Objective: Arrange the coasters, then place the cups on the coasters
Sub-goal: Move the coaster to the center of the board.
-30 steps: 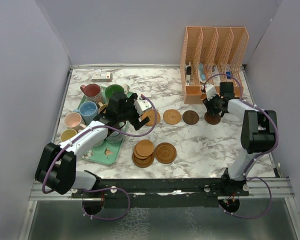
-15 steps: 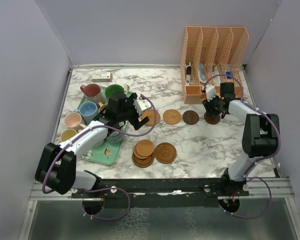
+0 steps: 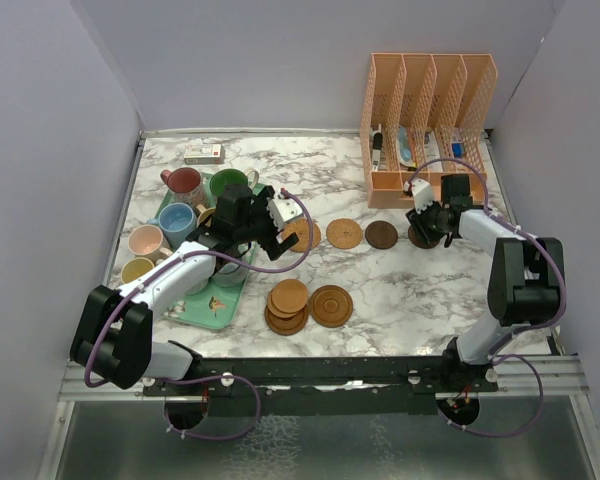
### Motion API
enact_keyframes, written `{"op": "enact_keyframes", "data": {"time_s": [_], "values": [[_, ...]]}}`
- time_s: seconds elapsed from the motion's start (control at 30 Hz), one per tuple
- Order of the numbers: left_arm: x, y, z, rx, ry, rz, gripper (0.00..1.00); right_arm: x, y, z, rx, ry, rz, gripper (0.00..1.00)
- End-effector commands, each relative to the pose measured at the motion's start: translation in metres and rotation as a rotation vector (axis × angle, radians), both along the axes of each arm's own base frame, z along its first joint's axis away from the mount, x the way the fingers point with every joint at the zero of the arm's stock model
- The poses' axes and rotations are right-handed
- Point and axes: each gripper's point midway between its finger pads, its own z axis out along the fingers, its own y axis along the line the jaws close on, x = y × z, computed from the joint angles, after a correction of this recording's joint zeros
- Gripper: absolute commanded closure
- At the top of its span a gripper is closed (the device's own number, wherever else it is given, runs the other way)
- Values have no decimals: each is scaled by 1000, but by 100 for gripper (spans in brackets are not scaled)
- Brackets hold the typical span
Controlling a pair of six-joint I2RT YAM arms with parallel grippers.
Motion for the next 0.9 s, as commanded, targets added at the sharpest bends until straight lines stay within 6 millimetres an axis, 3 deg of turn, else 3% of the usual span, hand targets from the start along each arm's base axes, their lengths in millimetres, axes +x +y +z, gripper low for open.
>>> {"op": "enact_keyframes", "data": {"time_s": [0.0, 0.47, 0.87], "values": [[-3, -2, 9, -25, -25, -28, 2, 1, 0, -6, -6, 16, 6, 61], [-3, -1, 11, -25, -29, -26, 2, 5, 20, -15, 98, 80, 46, 62], [-3, 0, 10, -22, -29, -24, 2, 6, 25, -24, 100, 98, 58, 62]]}}
